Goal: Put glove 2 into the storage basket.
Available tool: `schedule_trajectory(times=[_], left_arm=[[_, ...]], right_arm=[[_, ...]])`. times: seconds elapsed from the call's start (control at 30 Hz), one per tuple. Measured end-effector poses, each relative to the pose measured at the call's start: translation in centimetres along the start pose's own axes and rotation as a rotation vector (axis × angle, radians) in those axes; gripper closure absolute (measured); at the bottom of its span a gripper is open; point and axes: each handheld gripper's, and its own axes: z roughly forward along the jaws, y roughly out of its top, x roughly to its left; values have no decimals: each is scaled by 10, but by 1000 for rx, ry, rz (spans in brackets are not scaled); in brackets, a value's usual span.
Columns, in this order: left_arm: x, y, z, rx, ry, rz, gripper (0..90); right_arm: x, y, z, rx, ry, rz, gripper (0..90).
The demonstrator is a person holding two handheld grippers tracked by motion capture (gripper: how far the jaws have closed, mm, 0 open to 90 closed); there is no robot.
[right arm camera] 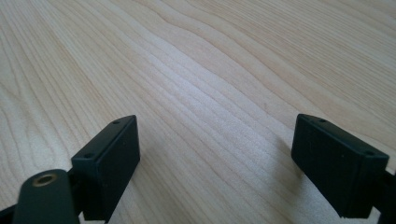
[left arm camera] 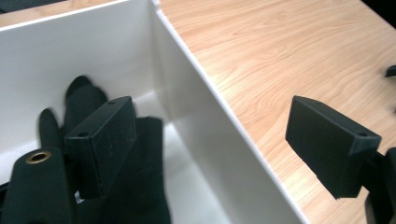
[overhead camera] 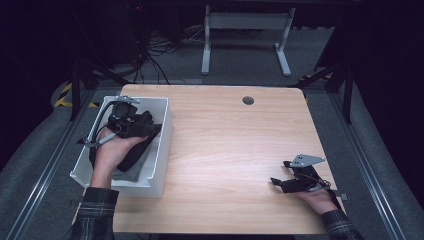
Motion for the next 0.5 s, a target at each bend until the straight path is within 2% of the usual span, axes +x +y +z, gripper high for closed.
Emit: schedule_trajectory(times=[0.17,0.5], left_arm=[[-12,7,5,-1,-28,26,168],[-40,15,15,-6,-57,55,169]], right_arm=[[0,0,0,0,0,0,158],[0,0,0,1,1,0,157]])
